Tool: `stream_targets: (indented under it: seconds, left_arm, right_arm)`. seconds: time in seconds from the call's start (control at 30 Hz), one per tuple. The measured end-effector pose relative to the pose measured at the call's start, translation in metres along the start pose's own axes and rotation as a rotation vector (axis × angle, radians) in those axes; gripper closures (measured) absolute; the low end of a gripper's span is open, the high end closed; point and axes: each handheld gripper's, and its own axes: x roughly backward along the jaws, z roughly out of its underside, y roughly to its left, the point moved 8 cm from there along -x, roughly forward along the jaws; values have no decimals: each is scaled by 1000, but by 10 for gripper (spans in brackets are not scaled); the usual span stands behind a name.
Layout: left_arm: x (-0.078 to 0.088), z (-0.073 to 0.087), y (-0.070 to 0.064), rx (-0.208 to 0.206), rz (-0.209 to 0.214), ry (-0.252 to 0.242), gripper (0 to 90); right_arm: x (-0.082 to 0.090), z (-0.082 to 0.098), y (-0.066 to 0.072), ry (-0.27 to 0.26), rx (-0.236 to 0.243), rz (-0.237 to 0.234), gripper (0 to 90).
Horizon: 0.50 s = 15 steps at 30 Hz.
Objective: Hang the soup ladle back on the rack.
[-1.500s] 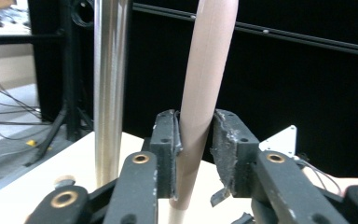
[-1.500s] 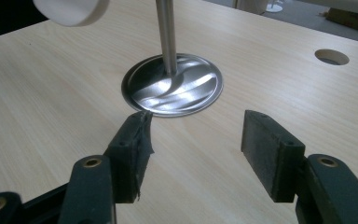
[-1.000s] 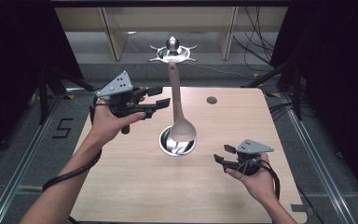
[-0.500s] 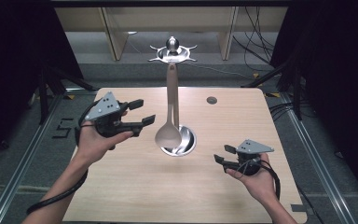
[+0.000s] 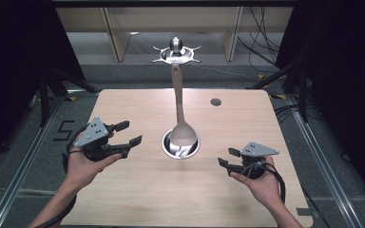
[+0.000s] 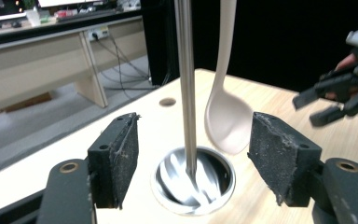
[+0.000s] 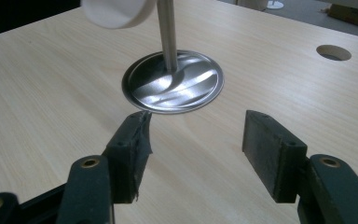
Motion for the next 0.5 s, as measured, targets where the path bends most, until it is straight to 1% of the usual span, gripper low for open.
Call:
stream_targets:
  seconds: [0.07,0.1,0.13,0.17,0.2,0.23,0.27,0.3,0.37,0.4,0.43,0.5]
  left_arm:
    - [3,11,1,9,-4,26,322]
    - [5,16,1,14,-4,33,320]
    - [6,21,1,30,-1,30,320]
    - [7,24,2,32,-4,39,319]
    - [8,29,3,40,-2,36,319]
    - [10,34,5,41,-10,55,319]
    - [11,39,6,45,-14,61,319]
    - [11,44,7,48,-17,69,319]
    - [13,57,9,57,-24,90,319]
    - [13,61,9,65,-26,90,320]
    - [14,68,11,73,-36,102,321]
    - [14,81,13,101,-50,105,323]
  right_arm:
    - [-1,0,0,-5,-2,-1,421]
    - [-1,0,0,-4,-3,-3,420]
    - [-1,0,0,-10,-4,2,420]
    - [-2,0,3,-6,-30,-10,420]
    - [-2,0,3,-6,-29,-11,420]
    - [-1,0,0,-10,3,1,420]
    - [-1,1,4,-4,-31,-12,420]
    - [-1,1,3,-4,-30,-3,420]
    - [-1,1,3,0,-27,-3,419]
    - [-1,2,3,1,-30,-6,419]
    - [-1,2,3,2,-30,-7,419]
    - [-2,2,3,4,-29,-8,419]
